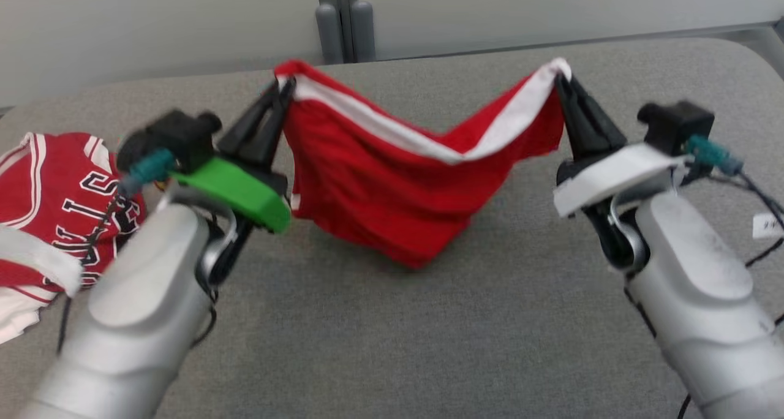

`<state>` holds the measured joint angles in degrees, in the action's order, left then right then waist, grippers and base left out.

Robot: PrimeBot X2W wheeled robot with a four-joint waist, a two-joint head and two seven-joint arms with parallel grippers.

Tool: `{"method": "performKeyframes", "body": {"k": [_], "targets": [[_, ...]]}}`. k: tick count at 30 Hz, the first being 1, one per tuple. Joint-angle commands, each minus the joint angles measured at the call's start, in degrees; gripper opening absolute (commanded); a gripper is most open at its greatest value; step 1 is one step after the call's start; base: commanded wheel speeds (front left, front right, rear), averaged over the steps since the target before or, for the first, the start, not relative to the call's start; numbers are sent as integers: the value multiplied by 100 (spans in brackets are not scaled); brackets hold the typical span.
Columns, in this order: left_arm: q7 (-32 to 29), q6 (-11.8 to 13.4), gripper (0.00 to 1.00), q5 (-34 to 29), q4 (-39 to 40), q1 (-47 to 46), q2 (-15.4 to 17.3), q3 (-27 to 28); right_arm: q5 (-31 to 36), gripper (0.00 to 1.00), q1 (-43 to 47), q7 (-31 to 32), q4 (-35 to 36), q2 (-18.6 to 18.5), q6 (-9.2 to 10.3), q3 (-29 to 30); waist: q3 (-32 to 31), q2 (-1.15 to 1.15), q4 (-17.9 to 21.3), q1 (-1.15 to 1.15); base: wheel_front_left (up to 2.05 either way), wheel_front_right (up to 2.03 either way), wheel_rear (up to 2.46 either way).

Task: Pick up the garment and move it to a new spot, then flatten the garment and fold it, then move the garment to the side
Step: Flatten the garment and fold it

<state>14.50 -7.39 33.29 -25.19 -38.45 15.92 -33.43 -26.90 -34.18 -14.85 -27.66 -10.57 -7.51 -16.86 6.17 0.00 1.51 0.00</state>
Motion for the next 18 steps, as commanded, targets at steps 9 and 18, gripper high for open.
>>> {"method": "performKeyframes", "body": {"k": [9,18], "targets": [[-459,-13,0,880,-1045,-3166,282,-264,-668,0,-3187,232,-931,-294,5,-242,1361,0,304,0,0,0,0],[-319,-13,0,1525,-1989,-5284,181,-391,-1078,0,-5505,266,-2335,-164,5,-29,1725,0,431,0,0,0,0]]}}
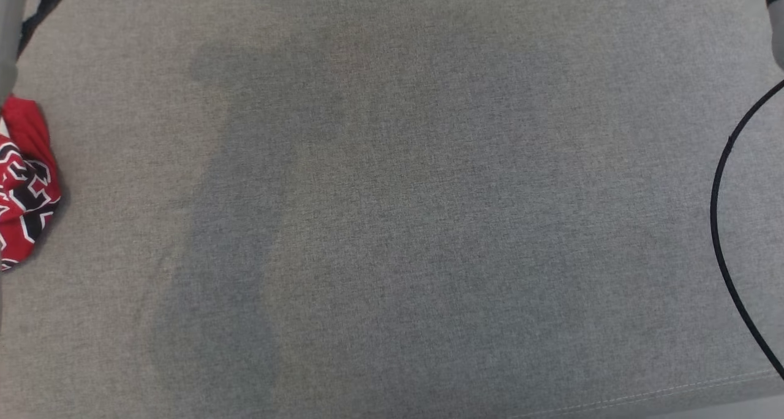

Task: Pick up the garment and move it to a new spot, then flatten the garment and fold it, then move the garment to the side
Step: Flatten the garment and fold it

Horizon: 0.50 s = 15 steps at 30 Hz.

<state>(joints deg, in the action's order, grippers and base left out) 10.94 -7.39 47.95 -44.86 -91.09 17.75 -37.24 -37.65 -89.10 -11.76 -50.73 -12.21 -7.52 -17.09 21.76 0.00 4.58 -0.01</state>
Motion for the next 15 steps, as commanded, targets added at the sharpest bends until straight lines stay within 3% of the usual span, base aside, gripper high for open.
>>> {"method": "performKeyframes", "body": {"k": [1,7,15], "targets": [[64,-13,0,89,-104,-150,-1,-73,-28,0,-160,-53,-141,17,6,-45,182,0,140,1,0,0,0],[218,-13,0,448,-324,-250,-9,-393,-202,0,-347,-181,-501,66,6,-313,268,0,218,1,0,0,0],[401,-13,0,681,-353,696,-44,-960,-639,0,609,-315,-332,28,6,-760,222,0,237,1,0,0,0]]}}
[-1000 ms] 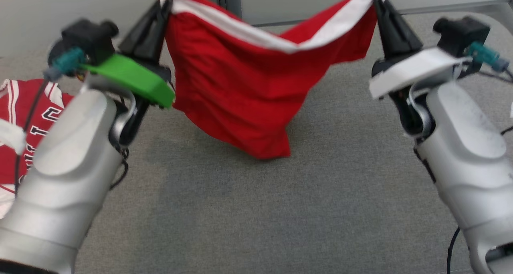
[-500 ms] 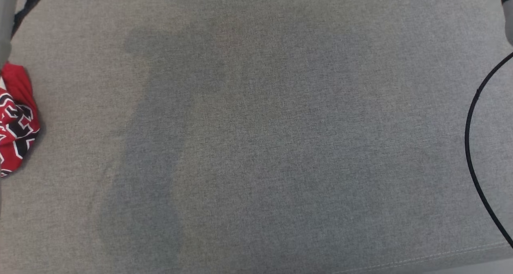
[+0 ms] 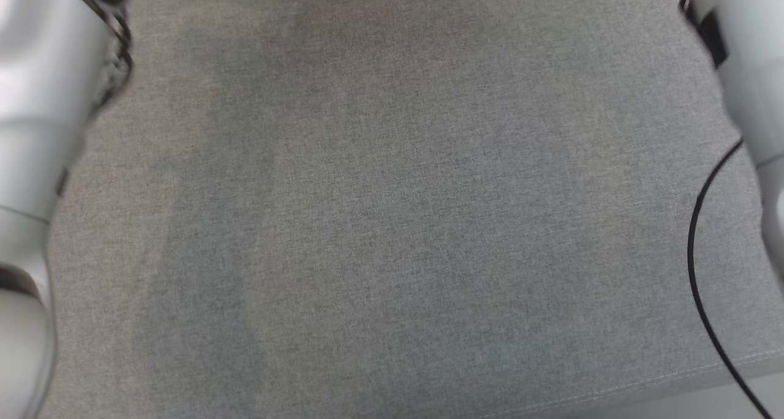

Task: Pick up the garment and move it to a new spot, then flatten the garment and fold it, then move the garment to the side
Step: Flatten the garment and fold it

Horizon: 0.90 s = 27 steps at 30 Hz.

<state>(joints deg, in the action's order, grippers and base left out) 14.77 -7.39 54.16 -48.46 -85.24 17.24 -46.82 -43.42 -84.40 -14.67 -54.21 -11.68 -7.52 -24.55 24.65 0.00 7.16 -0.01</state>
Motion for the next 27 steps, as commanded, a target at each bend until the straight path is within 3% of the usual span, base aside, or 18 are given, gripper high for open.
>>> {"method": "performKeyframes", "body": {"k": [1,7,16,27], "targets": [[39,-13,0,37,58,336,-1,-51,-160,0,351,-35,103,-77,6,-61,-105,0,-27,1,0,0,0],[43,7,0,-375,655,1883,21,600,-606,0,1896,-52,761,-428,5,-226,-489,0,-86,1,0,0,0],[45,212,0,-1257,1927,4528,-384,1570,-982,0,4451,-54,2062,-1008,7,-112,-1061,0,-266,1,0,0,0],[46,148,0,-2006,2796,7163,-884,1815,-915,0,6948,-17,3185,-1187,6,359,-1663,0,-297,1,0,0,0]]}}
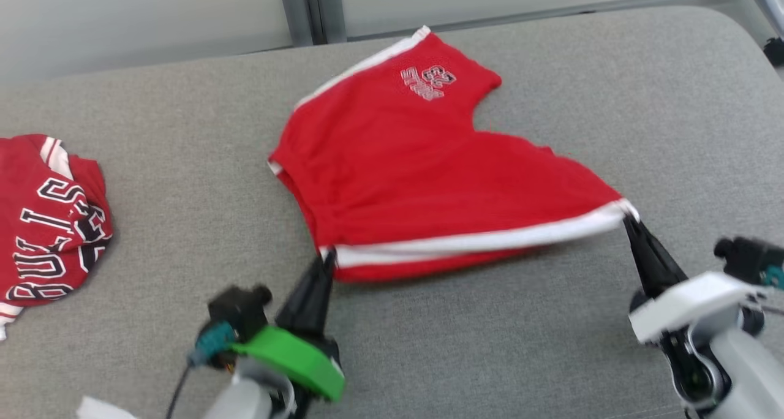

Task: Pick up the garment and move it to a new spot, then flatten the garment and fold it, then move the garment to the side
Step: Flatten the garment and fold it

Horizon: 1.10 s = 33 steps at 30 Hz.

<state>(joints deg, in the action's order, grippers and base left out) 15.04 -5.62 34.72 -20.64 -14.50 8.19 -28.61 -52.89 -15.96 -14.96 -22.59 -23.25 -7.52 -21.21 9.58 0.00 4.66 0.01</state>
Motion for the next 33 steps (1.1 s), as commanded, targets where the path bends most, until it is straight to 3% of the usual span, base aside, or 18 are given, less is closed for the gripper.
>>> {"method": "performKeyframes", "body": {"k": [1,11,16,24,33], "targets": [[20,-33,0,-156,62,282,8,-36,57,0,348,37,108,-45,6,125,-212,0,-78,-1,0,0,0],[20,-127,0,-525,308,1462,2,-141,523,0,2351,605,1172,297,6,1196,-477,0,-245,-1,0,0,0],[20,-148,0,-615,428,1477,-51,-165,851,0,2663,958,1696,634,6,1726,-522,0,-309,-1,0,0,0],[21,-181,0,-753,560,1081,-78,-234,1079,0,1989,1595,2074,999,5,2213,-507,0,-516,-1,0,0,0],[21,-188,0,-498,354,115,-182,-316,1224,0,161,2020,1363,1061,4,2288,-142,0,-797,-1,0,0,0]]}}
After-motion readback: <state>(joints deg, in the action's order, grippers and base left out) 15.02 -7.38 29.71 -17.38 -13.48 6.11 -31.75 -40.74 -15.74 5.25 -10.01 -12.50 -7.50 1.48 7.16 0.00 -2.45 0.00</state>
